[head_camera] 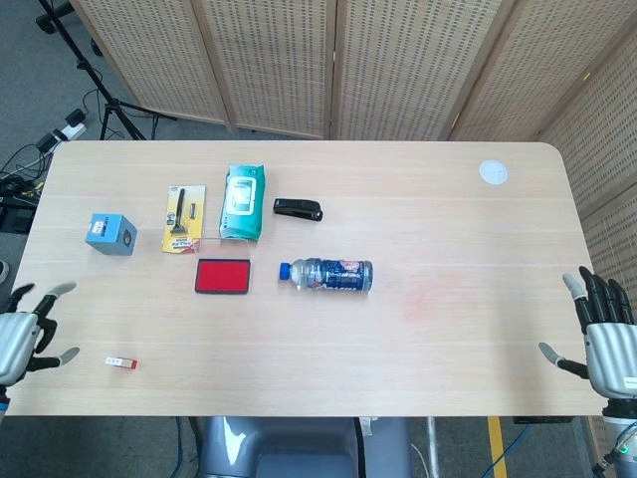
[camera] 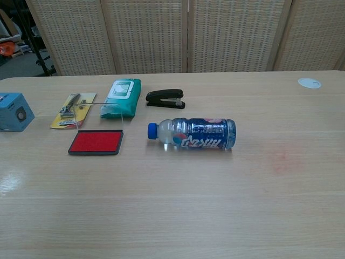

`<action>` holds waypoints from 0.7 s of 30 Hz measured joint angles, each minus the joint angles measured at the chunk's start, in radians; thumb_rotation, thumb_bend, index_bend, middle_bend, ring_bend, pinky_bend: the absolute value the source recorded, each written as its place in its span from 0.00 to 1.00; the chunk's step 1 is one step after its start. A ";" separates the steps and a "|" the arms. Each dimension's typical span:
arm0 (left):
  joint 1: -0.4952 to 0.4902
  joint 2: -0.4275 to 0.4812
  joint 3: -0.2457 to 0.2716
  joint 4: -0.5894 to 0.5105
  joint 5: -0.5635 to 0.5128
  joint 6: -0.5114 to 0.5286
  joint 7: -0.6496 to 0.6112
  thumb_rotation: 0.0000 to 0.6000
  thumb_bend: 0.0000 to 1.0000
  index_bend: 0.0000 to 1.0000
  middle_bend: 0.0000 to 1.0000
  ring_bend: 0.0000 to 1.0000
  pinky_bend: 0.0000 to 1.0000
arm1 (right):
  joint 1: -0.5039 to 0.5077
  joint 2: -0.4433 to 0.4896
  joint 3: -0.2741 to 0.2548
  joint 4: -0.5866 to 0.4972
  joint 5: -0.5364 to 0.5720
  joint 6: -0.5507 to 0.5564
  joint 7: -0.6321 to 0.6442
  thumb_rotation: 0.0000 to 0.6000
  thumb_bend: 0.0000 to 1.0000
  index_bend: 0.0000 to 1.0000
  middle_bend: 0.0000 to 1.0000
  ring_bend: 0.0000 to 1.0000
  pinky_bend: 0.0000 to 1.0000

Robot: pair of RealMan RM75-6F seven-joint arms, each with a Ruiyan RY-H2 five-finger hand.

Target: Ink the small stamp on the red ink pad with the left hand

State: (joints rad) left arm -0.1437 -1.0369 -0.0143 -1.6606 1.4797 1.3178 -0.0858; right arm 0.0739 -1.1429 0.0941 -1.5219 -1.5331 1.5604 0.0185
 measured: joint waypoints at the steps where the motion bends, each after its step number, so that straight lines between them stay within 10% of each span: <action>1: -0.008 -0.001 0.005 0.002 -0.002 -0.026 0.000 1.00 0.15 0.41 0.97 0.99 0.90 | 0.000 0.001 0.000 -0.001 0.000 -0.001 0.003 1.00 0.00 0.00 0.00 0.00 0.00; 21: -0.075 -0.046 0.080 0.044 -0.024 -0.206 0.094 1.00 0.16 0.46 0.97 0.99 0.90 | -0.003 0.024 0.004 -0.010 0.008 -0.006 0.064 1.00 0.00 0.00 0.00 0.00 0.00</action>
State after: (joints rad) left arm -0.2187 -1.0824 0.0654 -1.6162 1.4556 1.1114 0.0084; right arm 0.0712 -1.1184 0.0980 -1.5321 -1.5248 1.5548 0.0826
